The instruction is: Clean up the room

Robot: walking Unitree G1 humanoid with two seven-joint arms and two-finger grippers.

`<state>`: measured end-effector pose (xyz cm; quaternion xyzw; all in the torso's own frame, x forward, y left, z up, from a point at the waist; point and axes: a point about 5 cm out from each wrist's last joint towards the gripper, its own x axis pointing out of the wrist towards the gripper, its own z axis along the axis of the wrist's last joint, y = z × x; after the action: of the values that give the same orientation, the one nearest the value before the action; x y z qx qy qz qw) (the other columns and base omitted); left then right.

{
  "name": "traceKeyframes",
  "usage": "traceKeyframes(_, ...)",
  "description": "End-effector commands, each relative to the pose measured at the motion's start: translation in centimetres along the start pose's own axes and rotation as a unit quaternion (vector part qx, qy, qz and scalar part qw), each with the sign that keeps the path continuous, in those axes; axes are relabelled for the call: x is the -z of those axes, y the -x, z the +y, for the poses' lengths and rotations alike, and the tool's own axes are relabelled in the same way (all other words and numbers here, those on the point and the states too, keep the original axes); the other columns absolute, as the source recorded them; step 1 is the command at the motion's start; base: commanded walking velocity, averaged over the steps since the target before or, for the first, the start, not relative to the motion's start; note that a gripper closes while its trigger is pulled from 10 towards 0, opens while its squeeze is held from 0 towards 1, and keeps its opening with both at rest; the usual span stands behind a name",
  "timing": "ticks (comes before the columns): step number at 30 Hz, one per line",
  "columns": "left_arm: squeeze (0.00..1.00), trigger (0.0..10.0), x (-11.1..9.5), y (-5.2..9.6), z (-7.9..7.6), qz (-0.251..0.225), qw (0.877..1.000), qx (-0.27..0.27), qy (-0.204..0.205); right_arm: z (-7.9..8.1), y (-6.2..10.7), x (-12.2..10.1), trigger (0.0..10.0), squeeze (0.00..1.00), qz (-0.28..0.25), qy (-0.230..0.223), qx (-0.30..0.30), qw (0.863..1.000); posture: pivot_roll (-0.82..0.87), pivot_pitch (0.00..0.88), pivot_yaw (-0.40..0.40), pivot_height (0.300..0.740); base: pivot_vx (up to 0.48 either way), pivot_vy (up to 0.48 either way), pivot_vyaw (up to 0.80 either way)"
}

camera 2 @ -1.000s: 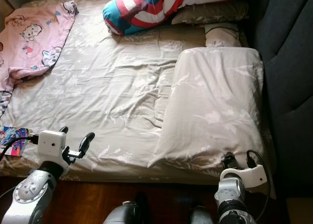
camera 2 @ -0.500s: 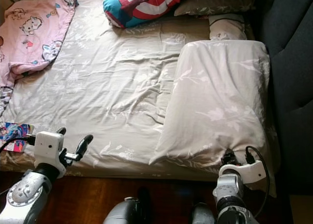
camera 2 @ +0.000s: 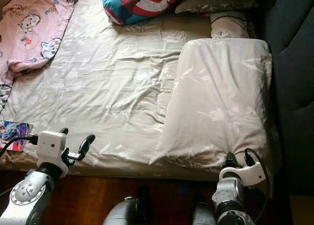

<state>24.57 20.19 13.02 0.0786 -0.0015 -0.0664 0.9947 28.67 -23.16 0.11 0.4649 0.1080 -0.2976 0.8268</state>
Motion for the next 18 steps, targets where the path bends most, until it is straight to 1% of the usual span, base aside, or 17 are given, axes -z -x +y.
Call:
traceKeyframes(1,0.0,10.0,0.9,0.3,0.2,0.019,1.0,-0.007,-0.005,-1.7,0.7,1.5,0.0,0.0,0.027,0.003,0.028,0.999,0.08,0.368,0.175,0.74,0.0,0.0,0.0)
traceKeyframes(4,0.0,10.0,0.9,0.2,0.1,0.018,1.0,-0.007,-0.003,-1.7,0.7,1.4,0.0,0.0,0.025,0.004,0.027,0.999,0.07,0.364,0.17,0.74,0.0,0.0,0.0)
traceKeyframes(5,0.0,10.0,1.1,0.1,0.2,0.018,1.0,-0.009,-0.001,-1.7,0.7,1.4,0.0,0.0,0.025,0.009,0.026,0.999,0.07,0.361,0.166,0.74,0.0,0.0,0.0)
traceKeyframes(6,0.0,10.0,1.3,0.0,0.3,0.019,1.0,-0.016,0.005,-1.9,0.7,1.4,0.0,0.0,0.027,0.024,0.026,0.999,0.06,0.355,0.161,0.74,0.0,0.0,0.0)
traceKeyframes(7,0.0,10.0,1.3,0.0,0.3,0.019,1.0,-0.016,0.005,-1.9,0.7,1.4,0.0,0.0,0.027,0.024,0.026,0.999,0.06,0.355,0.161,0.74,0.0,0.0,0.0)
traceKeyframes(8,0.0,10.0,1.4,-0.1,0.3,0.02,1.0,-0.022,0.01,-2.2,0.8,1.1,0.0,0.0,0.024,0.027,0.028,0.999,0.05,0.352,0.156,0.74,0.0,0.0,0.0)
traceKeyframes(12,0.0,10.0,1.5,-0.2,0.2,0.019,0.999,-0.023,0.012,-3.2,0.8,0.5,0.0,0.0,0.012,0.024,0.046,0.999,0.04,0.344,0.151,0.74,0.0,0.0,0.0)
traceKeyframes(18,0.0,10.0,1.6,-0.8,0.1,0.016,0.999,-0.024,0.016,-3.5,0.8,0.1,0.0,0.0,0.003,0.023,0.053,0.998,0.02,0.328,0.146,0.74,0.0,0.0,0.0)
